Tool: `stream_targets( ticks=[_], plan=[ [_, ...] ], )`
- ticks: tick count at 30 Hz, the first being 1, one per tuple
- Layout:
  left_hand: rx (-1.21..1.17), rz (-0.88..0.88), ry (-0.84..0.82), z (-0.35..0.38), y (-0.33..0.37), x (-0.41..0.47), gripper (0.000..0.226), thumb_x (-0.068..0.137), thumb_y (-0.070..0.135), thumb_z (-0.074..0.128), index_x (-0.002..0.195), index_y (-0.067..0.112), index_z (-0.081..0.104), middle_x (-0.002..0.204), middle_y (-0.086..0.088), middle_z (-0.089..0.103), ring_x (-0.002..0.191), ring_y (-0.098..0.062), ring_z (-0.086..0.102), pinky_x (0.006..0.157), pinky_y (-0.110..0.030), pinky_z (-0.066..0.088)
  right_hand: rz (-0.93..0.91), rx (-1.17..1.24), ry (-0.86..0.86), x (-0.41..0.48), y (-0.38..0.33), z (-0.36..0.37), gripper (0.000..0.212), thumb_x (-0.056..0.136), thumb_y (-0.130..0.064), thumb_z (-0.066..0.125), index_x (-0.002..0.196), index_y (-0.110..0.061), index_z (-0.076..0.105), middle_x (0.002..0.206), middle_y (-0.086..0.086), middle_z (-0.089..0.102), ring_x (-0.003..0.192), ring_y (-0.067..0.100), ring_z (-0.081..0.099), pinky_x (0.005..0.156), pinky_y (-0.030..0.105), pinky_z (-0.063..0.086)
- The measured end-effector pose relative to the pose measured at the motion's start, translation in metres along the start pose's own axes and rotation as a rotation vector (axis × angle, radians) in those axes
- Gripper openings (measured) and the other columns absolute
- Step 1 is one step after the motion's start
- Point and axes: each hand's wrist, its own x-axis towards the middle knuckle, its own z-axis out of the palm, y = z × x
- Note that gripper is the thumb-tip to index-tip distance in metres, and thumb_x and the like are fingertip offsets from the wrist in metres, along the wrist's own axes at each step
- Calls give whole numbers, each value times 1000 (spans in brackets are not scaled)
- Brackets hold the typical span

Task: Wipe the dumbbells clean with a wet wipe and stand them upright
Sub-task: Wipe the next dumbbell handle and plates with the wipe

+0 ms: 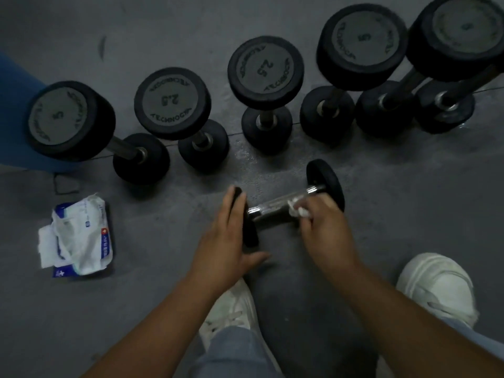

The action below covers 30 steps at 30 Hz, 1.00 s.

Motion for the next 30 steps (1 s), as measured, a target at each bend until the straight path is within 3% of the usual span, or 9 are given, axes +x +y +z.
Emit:
stream_targets(
  ticks=[3, 6, 10, 14, 16, 20, 23, 27, 30],
  plan=[
    [57, -7, 0, -11, -15, 36, 123, 59, 52, 87, 154, 20, 17, 163, 2, 6, 144, -23, 29, 113, -44, 35, -24, 65, 42, 40, -11, 3, 28, 90, -1, 52, 97, -21, 71, 102, -19, 56, 80, 4, 62, 81, 28, 54],
    [-95, -28, -93, -26, -27, 69, 119, 57, 45, 89, 152, 19, 22, 156, 0, 22, 141, -17, 31, 116, -35, 32, 44, -14, 74, 64, -22, 21, 27, 97, -15, 52, 115, -21, 71, 119, -15, 63, 102, 2, 60, 93, 18, 43],
    [-302, -122, -220, -43, -34, 98, 111, 62, 32, 91, 151, 22, 26, 148, 0, 31, 128, -6, 38, 102, -13, 29, -95, -143, -217, 69, -51, 47, 32, 96, -16, 51, 122, -21, 67, 130, -1, 63, 116, 20, 60, 99, 28, 45],
    [-458, -209, 56, -42, -38, 88, 92, 71, 38, 86, 147, 24, 36, 139, 7, 44, 127, -6, 43, 101, -14, 35, 34, -122, -73, 89, -39, 27, 30, 99, -23, 48, 120, -29, 67, 128, -8, 64, 115, 16, 60, 94, 22, 42],
    [-392, -171, 175, -30, -31, 73, 96, 70, 50, 81, 149, 24, 32, 151, 2, 37, 133, -8, 38, 110, -28, 36, 20, -210, -97, 88, -44, 29, 33, 99, -22, 45, 126, -30, 63, 132, -7, 61, 117, 18, 59, 92, 21, 41],
    [-184, -56, 43, -11, -32, 62, 129, 58, 42, 91, 153, 34, 3, 165, 6, 0, 145, -22, 28, 109, -42, 41, -75, -264, -330, 91, -55, 39, 34, 99, -34, 39, 124, -29, 61, 125, -2, 64, 110, 25, 61, 87, 31, 49],
    [-128, -64, 59, -15, -36, 69, 128, 59, 32, 93, 155, 28, 8, 165, 2, 6, 147, -17, 23, 114, -38, 35, 31, -286, -126, 97, -33, 24, 33, 101, -38, 39, 125, -31, 61, 128, -9, 62, 112, 19, 61, 86, 25, 44],
    [-185, -51, 48, -16, -33, 69, 122, 59, 30, 92, 151, 28, 13, 163, 0, 10, 143, -15, 27, 110, -33, 33, -248, -358, -442, 81, -46, 27, 39, 100, -33, 38, 137, -38, 47, 142, -15, 50, 121, 14, 55, 91, 23, 41],
    [-249, -41, 118, -18, -28, 62, 104, 59, 37, 91, 142, 22, 31, 153, -2, 26, 130, -5, 34, 107, -26, 33, -103, -281, -313, 98, -23, 22, 41, 93, -47, 39, 130, -36, 53, 137, -7, 57, 124, 18, 56, 105, 37, 44]
  ],
)
